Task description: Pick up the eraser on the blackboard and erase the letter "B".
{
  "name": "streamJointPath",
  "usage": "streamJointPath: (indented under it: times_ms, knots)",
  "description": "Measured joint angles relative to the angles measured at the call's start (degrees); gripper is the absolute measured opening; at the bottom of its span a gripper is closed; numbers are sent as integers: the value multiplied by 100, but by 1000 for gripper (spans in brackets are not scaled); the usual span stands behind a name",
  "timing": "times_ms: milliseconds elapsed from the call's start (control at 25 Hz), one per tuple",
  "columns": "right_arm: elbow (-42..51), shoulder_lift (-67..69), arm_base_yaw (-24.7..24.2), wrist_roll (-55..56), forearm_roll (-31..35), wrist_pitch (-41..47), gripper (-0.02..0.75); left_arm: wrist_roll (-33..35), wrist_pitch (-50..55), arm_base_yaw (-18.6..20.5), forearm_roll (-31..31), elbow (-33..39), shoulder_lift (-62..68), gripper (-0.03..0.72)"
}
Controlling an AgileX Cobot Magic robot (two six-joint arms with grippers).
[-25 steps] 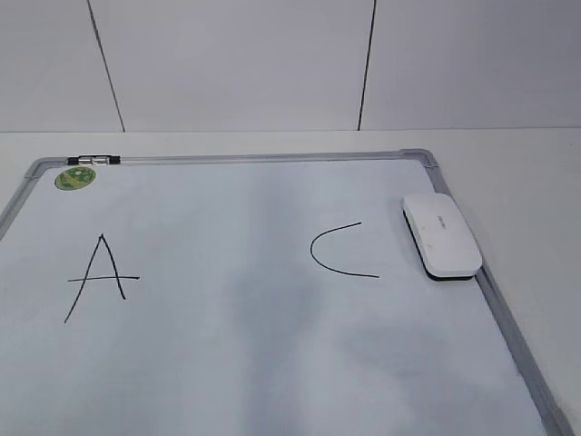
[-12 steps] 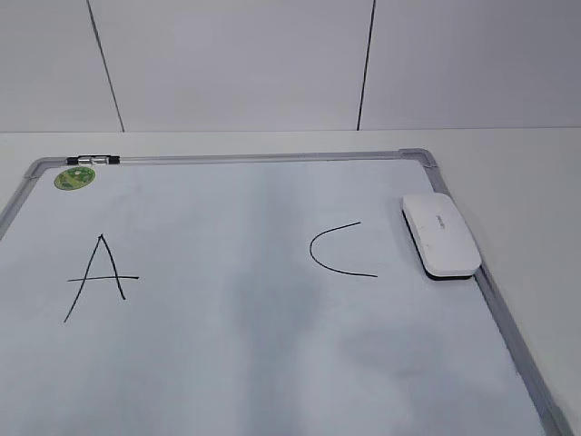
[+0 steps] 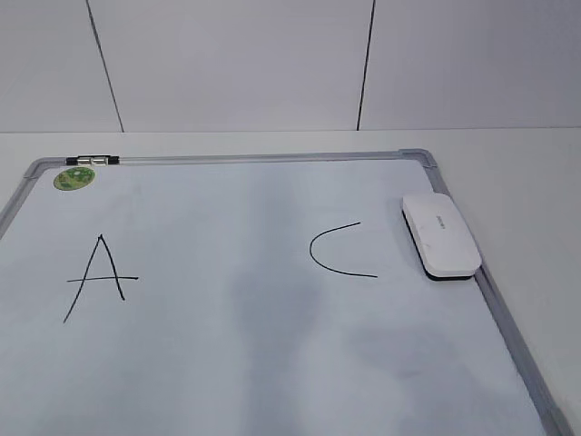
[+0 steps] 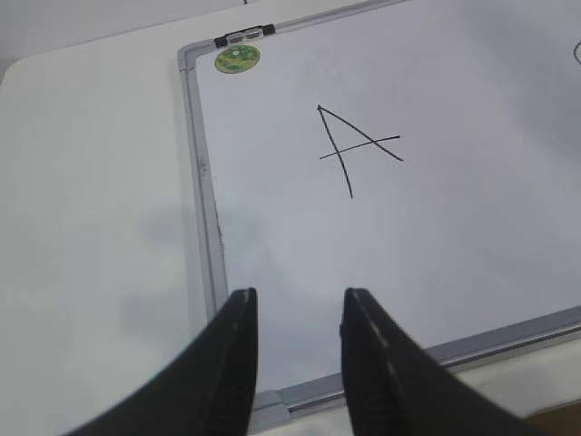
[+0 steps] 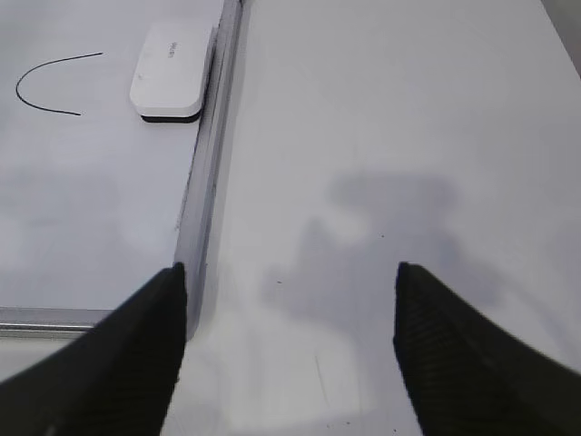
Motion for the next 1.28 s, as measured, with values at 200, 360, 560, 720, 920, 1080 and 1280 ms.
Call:
streamJointPath:
  times_ms: [200,360,560,720,920,1080,1280]
  knots:
    - [0,0,-12,0,0,-9,534,0,0,-103,-2,4,0,242]
    - [0,0,-12,0,0,-9,534,0,0,-103,-2,4,0,242]
    - [0,0,-12,0,0,-9,534,-59,0,-103,-2,4,0,242]
    - [0,0,-12,0,0,-9,534,-501,-36,-103,241,4,0,242]
    - [0,0,-12,0,-2,-9,534,-728,-60,-103,270,13,0,242]
    - [0,0,-12,0,-2,-9,534,-750,-60,-103,270,13,0,242]
    - [0,0,-12,0,-2,-9,534,-750,-64,-164,270,13,0,242]
